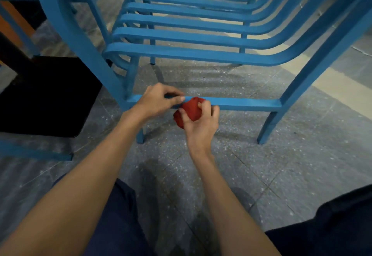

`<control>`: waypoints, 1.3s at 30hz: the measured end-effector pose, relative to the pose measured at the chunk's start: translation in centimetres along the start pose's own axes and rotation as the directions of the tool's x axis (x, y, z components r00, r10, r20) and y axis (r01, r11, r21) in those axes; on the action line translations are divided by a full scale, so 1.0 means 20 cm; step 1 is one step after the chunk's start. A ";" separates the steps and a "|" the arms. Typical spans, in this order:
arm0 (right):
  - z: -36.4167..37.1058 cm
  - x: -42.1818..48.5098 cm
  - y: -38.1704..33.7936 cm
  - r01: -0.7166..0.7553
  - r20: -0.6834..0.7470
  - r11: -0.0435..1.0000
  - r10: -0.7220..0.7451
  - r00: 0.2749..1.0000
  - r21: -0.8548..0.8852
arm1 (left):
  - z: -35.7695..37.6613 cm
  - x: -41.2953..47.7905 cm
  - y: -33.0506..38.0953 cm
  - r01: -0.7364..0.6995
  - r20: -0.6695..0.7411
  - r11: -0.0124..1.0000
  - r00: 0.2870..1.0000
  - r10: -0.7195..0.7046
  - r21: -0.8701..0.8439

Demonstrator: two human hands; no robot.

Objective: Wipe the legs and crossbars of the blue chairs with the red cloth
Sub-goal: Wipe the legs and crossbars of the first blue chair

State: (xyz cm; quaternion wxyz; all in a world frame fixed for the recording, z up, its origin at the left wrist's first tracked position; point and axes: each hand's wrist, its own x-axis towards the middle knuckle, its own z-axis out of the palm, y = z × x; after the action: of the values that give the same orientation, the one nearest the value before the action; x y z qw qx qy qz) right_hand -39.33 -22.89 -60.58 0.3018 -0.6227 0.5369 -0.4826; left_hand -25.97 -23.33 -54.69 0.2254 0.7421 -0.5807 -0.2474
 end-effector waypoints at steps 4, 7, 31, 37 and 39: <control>-0.01 0.00 0.01 -0.089 -0.058 0.996 0.091 0.994 0.030 | 0.00 0.00 0.00 0.024 0.042 0.997 0.999 -0.021 -0.071; 0.05 -0.05 -0.04 -0.079 0.001 0.996 0.079 0.997 0.047 | 0.00 0.00 0.02 0.061 0.013 0.994 0.998 -0.060 -0.096; -0.01 -0.04 0.01 -0.145 -0.025 0.983 0.149 0.989 0.108 | 0.04 0.00 0.01 0.089 -0.019 0.974 0.995 -0.095 -0.206; -0.20 0.09 0.14 -0.188 -0.191 0.981 0.194 0.962 0.054 | 0.04 0.00 -0.01 0.086 -0.028 0.976 0.995 -0.093 -0.202; -0.19 0.07 0.13 -0.173 -0.177 0.984 0.177 0.968 0.038 | 0.04 0.00 -0.01 0.086 -0.026 0.979 0.995 -0.092 -0.186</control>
State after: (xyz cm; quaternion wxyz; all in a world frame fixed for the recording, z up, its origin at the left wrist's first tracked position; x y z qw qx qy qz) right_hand -43.87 -24.35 -61.26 0.3003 -0.5238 0.6093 -0.5141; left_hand -26.32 -23.22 -55.50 0.2918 0.7474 -0.5176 -0.2972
